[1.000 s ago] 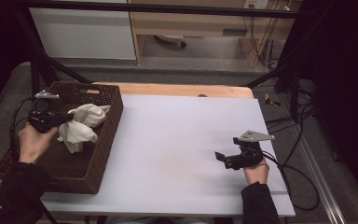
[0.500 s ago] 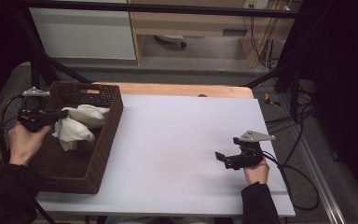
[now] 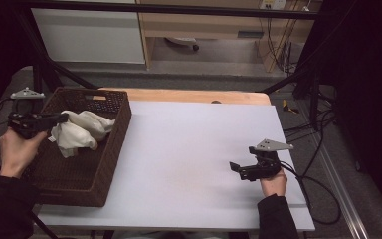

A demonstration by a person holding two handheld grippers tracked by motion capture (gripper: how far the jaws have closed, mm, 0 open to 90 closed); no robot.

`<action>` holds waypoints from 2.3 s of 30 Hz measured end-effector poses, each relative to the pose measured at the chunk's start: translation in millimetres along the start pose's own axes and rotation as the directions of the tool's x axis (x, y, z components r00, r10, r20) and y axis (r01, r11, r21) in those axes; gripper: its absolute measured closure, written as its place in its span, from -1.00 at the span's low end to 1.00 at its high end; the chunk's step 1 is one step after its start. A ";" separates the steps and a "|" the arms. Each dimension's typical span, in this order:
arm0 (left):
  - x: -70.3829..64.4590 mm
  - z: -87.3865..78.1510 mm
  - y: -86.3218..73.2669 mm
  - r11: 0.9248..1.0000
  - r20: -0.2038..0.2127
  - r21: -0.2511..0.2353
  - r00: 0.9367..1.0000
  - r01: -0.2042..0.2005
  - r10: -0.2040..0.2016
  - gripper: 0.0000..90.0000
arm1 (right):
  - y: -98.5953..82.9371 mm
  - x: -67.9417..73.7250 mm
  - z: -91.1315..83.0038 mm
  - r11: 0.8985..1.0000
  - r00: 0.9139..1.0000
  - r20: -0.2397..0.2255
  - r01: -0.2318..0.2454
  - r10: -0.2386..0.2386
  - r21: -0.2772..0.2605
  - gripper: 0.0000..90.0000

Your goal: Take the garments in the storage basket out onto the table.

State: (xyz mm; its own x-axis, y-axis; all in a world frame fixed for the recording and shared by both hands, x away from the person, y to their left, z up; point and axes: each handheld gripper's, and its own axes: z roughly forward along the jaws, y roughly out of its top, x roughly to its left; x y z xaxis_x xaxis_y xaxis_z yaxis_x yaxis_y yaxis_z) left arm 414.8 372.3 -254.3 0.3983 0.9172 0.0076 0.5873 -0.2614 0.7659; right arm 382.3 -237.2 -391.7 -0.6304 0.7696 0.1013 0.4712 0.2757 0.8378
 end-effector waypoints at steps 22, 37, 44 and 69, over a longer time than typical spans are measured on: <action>-0.4 -34.0 10.3 0.999 0.017 -0.050 1.000 -0.014 0.015 0.91 | -0.1 0.2 -0.1 1.000 1.000 -0.001 -0.001 0.001 0.001 -0.94; 0.1 -48.3 17.7 0.998 0.038 -0.065 0.999 -0.021 0.024 0.91 | -0.1 0.3 -0.1 1.000 1.000 -0.001 -0.001 0.001 -0.001 -0.94; -1.6 -55.6 23.3 0.997 0.050 -0.075 0.998 -0.027 0.031 0.91 | 0.0 0.2 -0.1 1.000 1.000 -0.001 0.000 0.000 -0.002 -0.94; -22.4 -83.4 46.4 0.987 0.110 -0.138 0.989 -0.088 0.103 0.91 | 0.1 0.3 -0.6 1.000 1.000 -0.004 0.000 0.000 -0.005 -0.94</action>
State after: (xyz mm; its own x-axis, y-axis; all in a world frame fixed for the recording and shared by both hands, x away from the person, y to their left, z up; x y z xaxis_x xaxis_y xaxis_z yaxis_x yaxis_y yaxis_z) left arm 374.4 364.7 -165.3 0.5316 0.8468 0.0159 0.4475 -0.2968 0.8436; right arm 381.8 -237.4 -391.2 -0.6328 0.7674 0.1037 0.4681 0.2723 0.8407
